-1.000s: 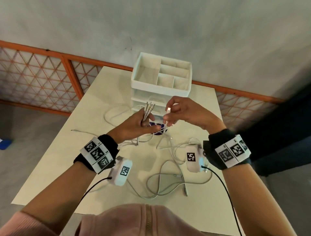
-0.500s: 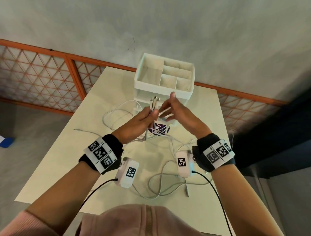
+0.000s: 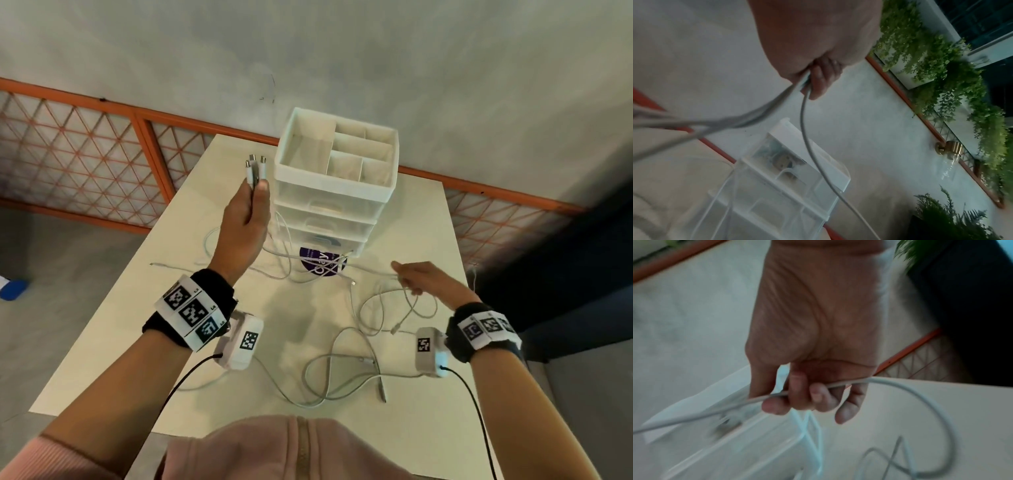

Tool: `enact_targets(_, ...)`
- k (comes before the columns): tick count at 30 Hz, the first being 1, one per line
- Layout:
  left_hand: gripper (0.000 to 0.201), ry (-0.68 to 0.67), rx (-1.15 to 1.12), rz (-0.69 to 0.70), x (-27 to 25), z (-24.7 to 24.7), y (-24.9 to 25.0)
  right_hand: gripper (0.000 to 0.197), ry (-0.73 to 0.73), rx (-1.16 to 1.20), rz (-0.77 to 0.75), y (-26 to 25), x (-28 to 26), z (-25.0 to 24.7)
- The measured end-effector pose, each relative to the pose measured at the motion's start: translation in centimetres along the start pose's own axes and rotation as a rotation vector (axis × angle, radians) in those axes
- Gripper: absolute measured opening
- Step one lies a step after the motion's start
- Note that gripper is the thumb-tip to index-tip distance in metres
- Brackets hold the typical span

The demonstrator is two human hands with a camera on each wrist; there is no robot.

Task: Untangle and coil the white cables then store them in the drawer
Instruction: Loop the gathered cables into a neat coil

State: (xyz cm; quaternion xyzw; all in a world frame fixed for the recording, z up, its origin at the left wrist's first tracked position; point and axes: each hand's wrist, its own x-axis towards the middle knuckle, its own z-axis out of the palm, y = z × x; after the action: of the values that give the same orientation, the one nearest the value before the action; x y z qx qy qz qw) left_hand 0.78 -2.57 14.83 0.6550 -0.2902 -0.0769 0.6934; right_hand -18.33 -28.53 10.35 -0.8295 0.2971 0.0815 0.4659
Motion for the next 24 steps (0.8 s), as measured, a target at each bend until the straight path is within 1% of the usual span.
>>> enact_targets(1, 0.028, -0.012, 0.023, 0.002, 0.0, 0.2, -0.1, 0.041, 0.052, -0.003, -0.002, 0.3, -0.1, -0.8)
enact_targets(3, 0.026, -0.074, 0.087, -0.001, 0.0, 0.7, -0.1, 0.036, 0.072, -0.007, -0.036, -0.1, -0.3, -1.8)
enact_targets(5, 0.019, -0.193, 0.228, 0.03, -0.4, 1.9, -0.1, 0.031, 0.019, 0.006, -0.09, -1.7, -0.5, -1.6)
enact_targets(6, 0.011, -0.267, 0.263, 0.013, -0.8, 2.8, -0.2, 0.03, -0.011, -0.002, -0.115, -2.9, -0.7, -1.3)
enact_targets(7, 0.012, -0.334, 0.274, -0.022, -1.2, 3.6, -0.4, 0.029, -0.045, -0.023, -0.148, -4.2, -0.7, -0.8)
enact_targets(8, 0.023, -0.385, 0.268, -0.051, -1.5, 4.3, -0.7, 0.028, -0.08, -0.044, -0.184, -5.5, -0.8, -0.3)
enact_targets(9, 0.03, -0.419, 0.259, -0.081, -1.8, 5.0, -1.2, 0.028, -0.117, -0.053, -0.219, -6.6, -1.0, 0.2)
enact_targets(10, 0.029, -0.435, 0.275, -0.096, -2.1, 5.4, -1.5, 0.029, -0.148, -0.044, -0.252, -7.8, -1.2, 0.7)
enact_targets(12, 0.019, -0.45, 0.334, -0.079, -2.5, 6.0, -1.7, 0.031, -0.177, 0.02, -0.303, -9.4, -1.6, 1.0)
enact_targets(14, 0.01, -0.402, 0.339, -0.055, -2.7, 5.7, -1.7, 0.031, -0.174, 0.053, -0.335, -9.9, -1.9, 0.8)
enact_targets(15, 0.011, -0.34, 0.326, -0.05, -2.6, 5.4, -1.5, 0.03, -0.165, 0.06, -0.341, -9.7, -2.1, 0.6)
enact_targets(17, 0.024, -0.166, 0.305, -0.019, -2.0, 4.5, -1.4, 0.029, -0.143, 0.053, -0.332, -8.6, -2.1, 0.2)
enact_targets(18, 0.03, -0.077, 0.322, 0.01, -1.7, 4.0, -1.3, 0.029, -0.125, 0.032, -0.313, -7.8, -1.8, 0.2)
enact_targets(20, 0.029, 0.055, 0.324, 0.036, -1.0, 2.9, -1.5, 0.026, -0.075, -0.031, -0.243, -5.7, -0.9, 0.3)
enact_targets(22, 0.03, 0.195, 0.186, -0.003, -0.4, 1.8, -1.6, 0.025, -0.057, -0.134, -0.165, -3.4, 0.2, 0.5)
enact_targets(24, 0.029, 0.307, 0.103, -0.007, 0.2, 0.6, -1.7, 0.026, -0.059, -0.196, -0.107, -1.0, 1.0, 0.6)
